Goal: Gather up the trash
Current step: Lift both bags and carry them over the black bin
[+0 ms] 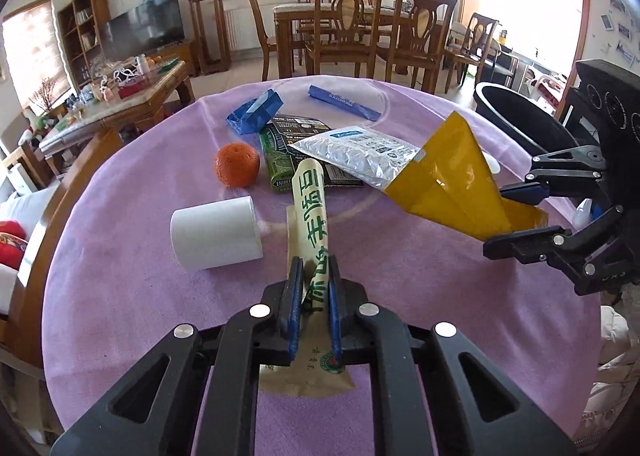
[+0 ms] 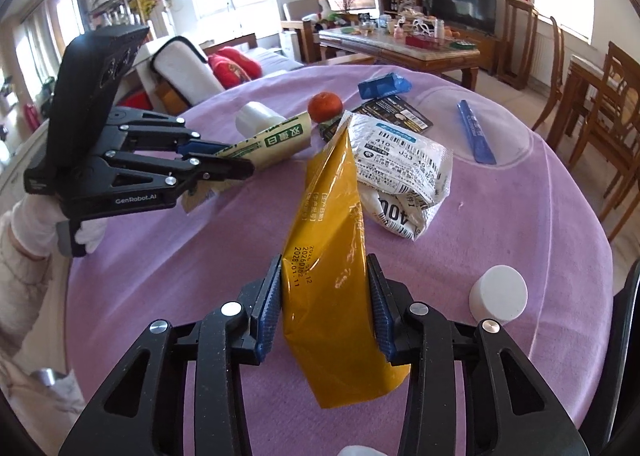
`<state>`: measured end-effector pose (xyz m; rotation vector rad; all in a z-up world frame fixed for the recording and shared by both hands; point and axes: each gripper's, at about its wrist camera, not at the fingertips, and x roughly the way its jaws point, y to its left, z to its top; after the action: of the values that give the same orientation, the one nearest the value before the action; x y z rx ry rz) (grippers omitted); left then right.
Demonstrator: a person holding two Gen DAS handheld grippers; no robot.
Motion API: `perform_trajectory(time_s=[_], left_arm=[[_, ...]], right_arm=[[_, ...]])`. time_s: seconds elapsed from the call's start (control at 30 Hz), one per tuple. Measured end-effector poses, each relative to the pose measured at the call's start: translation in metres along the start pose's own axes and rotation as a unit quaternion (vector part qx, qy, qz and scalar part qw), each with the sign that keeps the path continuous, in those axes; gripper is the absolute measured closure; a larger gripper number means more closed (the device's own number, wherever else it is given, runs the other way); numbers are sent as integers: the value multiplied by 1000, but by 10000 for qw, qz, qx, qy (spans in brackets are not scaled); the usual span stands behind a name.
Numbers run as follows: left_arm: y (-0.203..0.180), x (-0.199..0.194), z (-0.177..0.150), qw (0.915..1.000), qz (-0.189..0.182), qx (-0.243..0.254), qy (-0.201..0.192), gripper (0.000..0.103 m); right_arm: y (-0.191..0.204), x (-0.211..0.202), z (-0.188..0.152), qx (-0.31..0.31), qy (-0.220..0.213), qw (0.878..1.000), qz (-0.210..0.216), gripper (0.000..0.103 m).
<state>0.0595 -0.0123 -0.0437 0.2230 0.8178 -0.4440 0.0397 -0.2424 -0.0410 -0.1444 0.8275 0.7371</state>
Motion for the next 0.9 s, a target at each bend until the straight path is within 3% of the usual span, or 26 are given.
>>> perform_trajectory(time_s=[0.17, 0.5, 0.9], left_arm=[[-7, -12, 5, 9996, -15, -134, -252, 94], [-56, -19, 38, 9958, -478, -288, -728, 94], [-147, 17, 99, 9821, -1490, -429, -1069, 94]], right_arm=[[-5, -29, -2, 170, -399, 9991, 16, 64], [-43, -81, -20, 648, -965, 9930, -228, 64], [-149, -170, -80, 1863, -1779, 9625, -850, 64]])
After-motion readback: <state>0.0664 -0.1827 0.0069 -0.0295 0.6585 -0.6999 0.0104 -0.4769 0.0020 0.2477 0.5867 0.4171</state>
